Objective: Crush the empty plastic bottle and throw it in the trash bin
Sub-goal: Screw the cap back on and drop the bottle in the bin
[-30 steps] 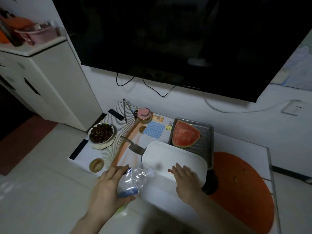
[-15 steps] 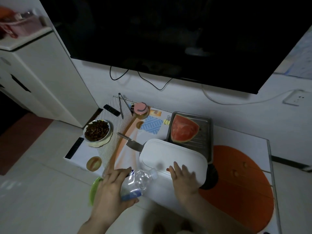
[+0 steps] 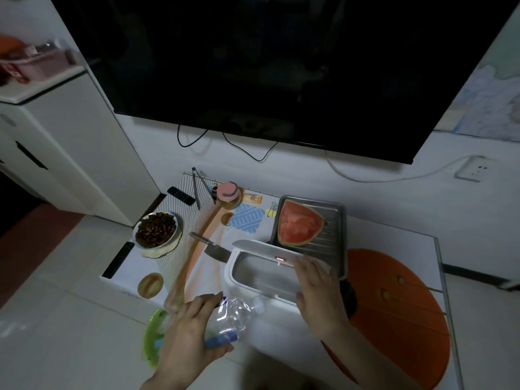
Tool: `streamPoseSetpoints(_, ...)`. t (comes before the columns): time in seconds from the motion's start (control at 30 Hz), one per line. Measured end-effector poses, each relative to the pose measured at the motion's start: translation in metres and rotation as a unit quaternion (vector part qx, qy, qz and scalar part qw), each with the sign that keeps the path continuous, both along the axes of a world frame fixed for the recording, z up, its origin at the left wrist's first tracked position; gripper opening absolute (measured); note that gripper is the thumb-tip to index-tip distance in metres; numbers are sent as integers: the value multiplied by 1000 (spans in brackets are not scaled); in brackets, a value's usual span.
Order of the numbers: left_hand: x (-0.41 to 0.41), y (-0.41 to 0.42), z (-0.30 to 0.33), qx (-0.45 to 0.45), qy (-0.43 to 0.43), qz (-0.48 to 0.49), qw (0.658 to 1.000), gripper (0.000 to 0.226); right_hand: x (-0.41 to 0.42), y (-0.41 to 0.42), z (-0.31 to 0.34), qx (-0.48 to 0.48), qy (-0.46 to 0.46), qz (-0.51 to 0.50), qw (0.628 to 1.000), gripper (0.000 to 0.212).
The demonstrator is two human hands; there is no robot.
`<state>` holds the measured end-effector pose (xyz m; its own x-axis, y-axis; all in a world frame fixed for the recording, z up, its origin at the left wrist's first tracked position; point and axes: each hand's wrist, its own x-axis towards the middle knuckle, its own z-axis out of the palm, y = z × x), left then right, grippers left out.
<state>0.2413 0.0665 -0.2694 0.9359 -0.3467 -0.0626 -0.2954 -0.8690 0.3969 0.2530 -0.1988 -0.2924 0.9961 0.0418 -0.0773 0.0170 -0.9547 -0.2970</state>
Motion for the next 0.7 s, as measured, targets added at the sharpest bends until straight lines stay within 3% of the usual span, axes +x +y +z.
streamPoseSetpoints(0.1, 13, -18, -3, 6, -19, -32, 999, 78, 7, -20, 11, 18, -45, -19, 999, 71)
streamPoseSetpoints(0.43, 97, -73, -29, 26, -17, -104, 994, 83, 29, -65, 15, -9, -27, 23, 999, 77)
streamPoseSetpoints(0.7, 115, -94, -70, 109, 36, -141, 983, 70, 31, -63, 11, -1, -24, 11, 1000, 75)
